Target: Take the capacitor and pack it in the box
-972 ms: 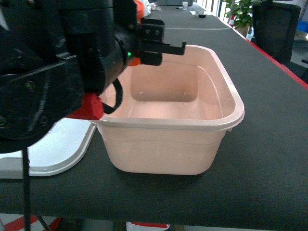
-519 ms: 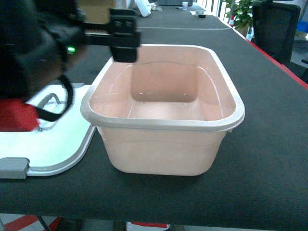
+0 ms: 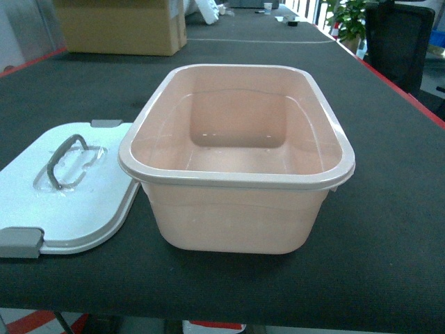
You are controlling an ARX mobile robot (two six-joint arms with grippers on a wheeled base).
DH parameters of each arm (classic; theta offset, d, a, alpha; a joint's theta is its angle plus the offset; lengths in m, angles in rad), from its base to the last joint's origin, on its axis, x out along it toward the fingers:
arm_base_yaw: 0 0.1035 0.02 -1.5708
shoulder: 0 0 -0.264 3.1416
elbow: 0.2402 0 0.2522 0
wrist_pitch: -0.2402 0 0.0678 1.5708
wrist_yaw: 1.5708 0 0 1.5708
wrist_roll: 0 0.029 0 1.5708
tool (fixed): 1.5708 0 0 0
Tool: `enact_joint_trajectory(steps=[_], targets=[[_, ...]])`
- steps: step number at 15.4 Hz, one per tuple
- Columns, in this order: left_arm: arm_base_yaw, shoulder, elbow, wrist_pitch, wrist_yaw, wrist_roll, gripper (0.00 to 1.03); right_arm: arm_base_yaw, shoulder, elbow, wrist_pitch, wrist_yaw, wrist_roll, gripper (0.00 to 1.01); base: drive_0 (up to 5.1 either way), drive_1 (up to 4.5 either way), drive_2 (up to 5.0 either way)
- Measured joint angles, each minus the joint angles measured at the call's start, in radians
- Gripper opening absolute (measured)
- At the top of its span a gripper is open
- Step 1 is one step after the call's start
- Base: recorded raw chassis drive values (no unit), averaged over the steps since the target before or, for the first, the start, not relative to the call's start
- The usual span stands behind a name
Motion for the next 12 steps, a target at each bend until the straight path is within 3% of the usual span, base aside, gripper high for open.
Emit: enact_joint_trajectory(steps=[2,4,5,10,12], targets=[[0.002,-0.076,-0.074,-0.035,-0.012,-0.003,0.98,0.0,0.0,0.0,0.0,0.0,0.0,0.98,0.0,0.0,0.0],[-0.047,-0.247,-0.228,-0.08,-0.083,-0.006,0.98,0.0,0.0,0.0,0.0,0.0,0.0,0.98,0.0,0.0,0.0],[-0.055,-0.282,-0.259,-0.082,-0.092,-0.008,0.98,0.0,0.0,0.0,0.0,0.0,0.0,0.98,0.0,0.0,0.0],[-0.052,-0.275,-0.254,-0.079,-0.094,-0.019,0.98,0.0,0.0,0.0,0.0,0.0,0.0,0.98,0.0,0.0,0.0],[0.04,-0.425,-0.258,-0.258,0.212,-0.036,0.76,0.0,0.0,0.0,-0.001,0.0,0.0,0.98,0.0,0.0,0.0]])
